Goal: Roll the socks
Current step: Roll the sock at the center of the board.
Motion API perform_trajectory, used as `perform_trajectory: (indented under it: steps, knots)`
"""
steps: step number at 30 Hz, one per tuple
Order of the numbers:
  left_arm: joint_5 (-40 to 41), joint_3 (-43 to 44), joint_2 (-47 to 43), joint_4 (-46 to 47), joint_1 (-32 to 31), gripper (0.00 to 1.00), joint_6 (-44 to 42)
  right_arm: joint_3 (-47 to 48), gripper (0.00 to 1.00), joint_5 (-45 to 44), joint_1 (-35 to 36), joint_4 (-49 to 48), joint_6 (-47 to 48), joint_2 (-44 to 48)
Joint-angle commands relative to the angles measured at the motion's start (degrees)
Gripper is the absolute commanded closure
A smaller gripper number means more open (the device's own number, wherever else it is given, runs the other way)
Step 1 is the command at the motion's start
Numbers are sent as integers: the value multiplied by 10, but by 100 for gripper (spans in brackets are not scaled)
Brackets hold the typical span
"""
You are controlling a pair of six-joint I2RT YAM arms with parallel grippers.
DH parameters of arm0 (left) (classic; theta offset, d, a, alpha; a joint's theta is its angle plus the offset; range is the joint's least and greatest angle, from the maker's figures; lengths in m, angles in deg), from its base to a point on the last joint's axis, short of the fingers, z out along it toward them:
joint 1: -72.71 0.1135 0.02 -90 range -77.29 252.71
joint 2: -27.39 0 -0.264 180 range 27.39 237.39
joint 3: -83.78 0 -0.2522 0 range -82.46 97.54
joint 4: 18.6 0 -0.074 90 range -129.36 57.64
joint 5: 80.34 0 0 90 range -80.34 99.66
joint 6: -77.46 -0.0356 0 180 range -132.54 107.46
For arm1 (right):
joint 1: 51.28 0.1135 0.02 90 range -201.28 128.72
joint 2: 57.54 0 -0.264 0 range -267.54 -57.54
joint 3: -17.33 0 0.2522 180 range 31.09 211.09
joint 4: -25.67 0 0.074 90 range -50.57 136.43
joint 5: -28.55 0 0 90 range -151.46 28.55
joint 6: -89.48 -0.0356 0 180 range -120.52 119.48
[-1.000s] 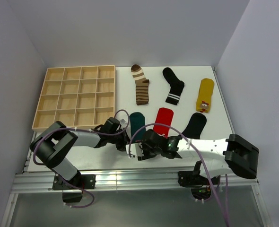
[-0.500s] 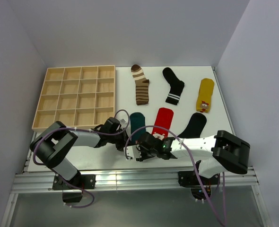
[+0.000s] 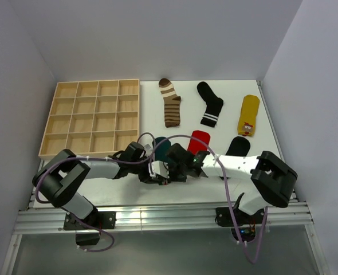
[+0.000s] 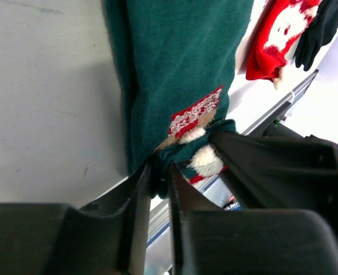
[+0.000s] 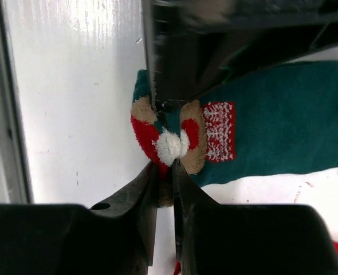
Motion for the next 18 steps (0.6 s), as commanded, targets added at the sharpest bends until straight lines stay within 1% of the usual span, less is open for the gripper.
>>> perform_trajectory:
  steps: [1, 2, 4, 5, 9, 18]
  knots:
    - [44, -6, -30, -53, 4, 75, -22, 54, 86, 94, -49, 100, -5, -21]
    - [51, -5, -33, -50, 4, 71, -24, 63, 86, 121, -58, 127, -2, -40]
    - [65, -1, -42, -49, 5, 68, -28, 94, 86, 151, -84, 157, 5, -62]
    - [70, 0, -45, -47, 4, 66, -31, 105, 86, 182, -91, 187, 7, -74]
    - [100, -6, -68, -36, 5, 64, -39, 174, 87, 243, -121, 267, 25, -149]
    - [160, -64, -170, 55, -1, 59, -86, 289, 87, 323, -182, 399, 55, -273]
